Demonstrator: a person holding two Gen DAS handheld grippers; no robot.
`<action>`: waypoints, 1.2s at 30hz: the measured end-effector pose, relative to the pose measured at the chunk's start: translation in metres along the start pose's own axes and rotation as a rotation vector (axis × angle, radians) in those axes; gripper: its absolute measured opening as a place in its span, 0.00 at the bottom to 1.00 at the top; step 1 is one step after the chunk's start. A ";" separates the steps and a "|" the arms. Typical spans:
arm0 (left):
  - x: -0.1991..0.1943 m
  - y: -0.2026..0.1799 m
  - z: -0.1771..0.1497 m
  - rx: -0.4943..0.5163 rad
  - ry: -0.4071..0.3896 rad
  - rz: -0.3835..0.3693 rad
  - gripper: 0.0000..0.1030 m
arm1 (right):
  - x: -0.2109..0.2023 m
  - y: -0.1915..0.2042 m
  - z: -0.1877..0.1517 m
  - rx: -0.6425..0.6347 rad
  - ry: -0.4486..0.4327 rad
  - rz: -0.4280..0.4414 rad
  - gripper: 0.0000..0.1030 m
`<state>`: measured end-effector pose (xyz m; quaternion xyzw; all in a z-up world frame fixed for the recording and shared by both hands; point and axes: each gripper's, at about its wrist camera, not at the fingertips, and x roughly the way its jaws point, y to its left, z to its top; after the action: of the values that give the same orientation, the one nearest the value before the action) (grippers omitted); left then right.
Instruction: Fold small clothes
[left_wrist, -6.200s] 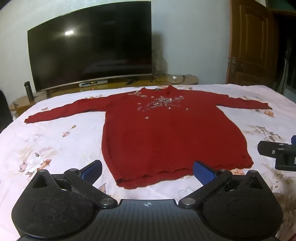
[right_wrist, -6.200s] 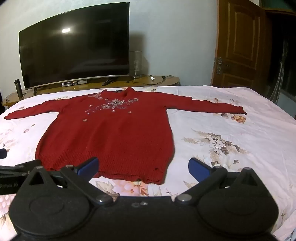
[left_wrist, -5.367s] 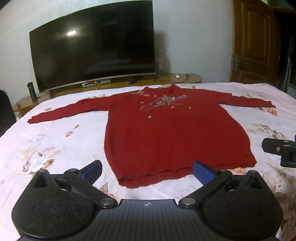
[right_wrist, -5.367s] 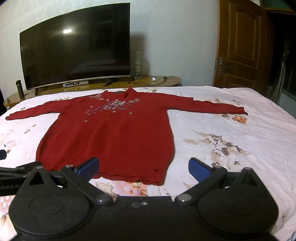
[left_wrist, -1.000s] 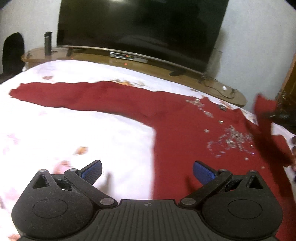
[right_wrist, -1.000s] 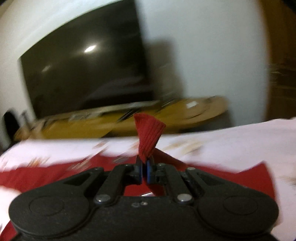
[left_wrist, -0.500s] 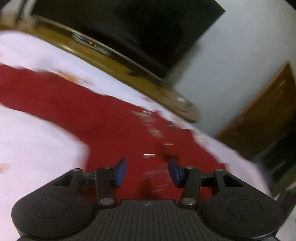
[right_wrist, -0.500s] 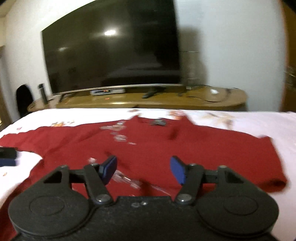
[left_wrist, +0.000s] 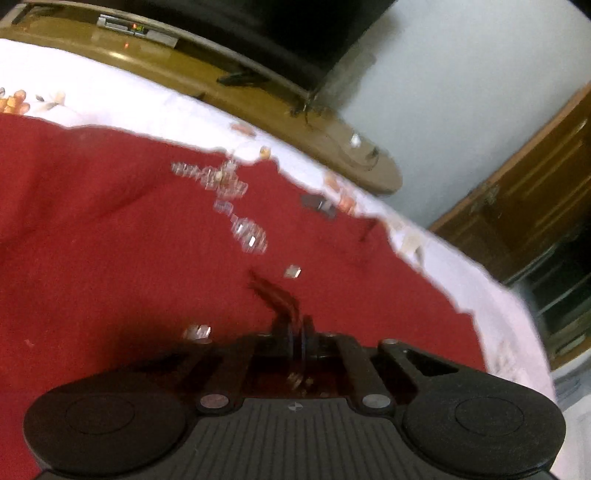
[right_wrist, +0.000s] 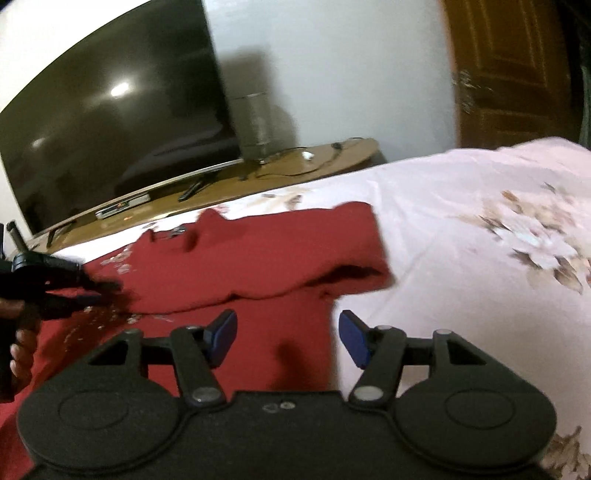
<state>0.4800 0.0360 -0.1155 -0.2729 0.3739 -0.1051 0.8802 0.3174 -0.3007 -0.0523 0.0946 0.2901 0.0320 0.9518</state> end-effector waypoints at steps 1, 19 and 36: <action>-0.007 -0.004 0.003 0.027 -0.025 -0.001 0.03 | 0.001 -0.005 -0.001 0.011 0.004 -0.005 0.56; -0.060 0.057 0.029 0.078 -0.145 0.073 0.03 | 0.080 -0.046 0.021 0.098 0.109 -0.010 0.13; -0.035 0.066 0.014 0.123 -0.077 0.138 0.03 | 0.087 -0.052 0.073 0.113 -0.021 0.135 0.28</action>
<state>0.4642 0.1097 -0.1230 -0.1957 0.3506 -0.0565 0.9141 0.4311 -0.3534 -0.0508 0.1679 0.2743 0.0790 0.9436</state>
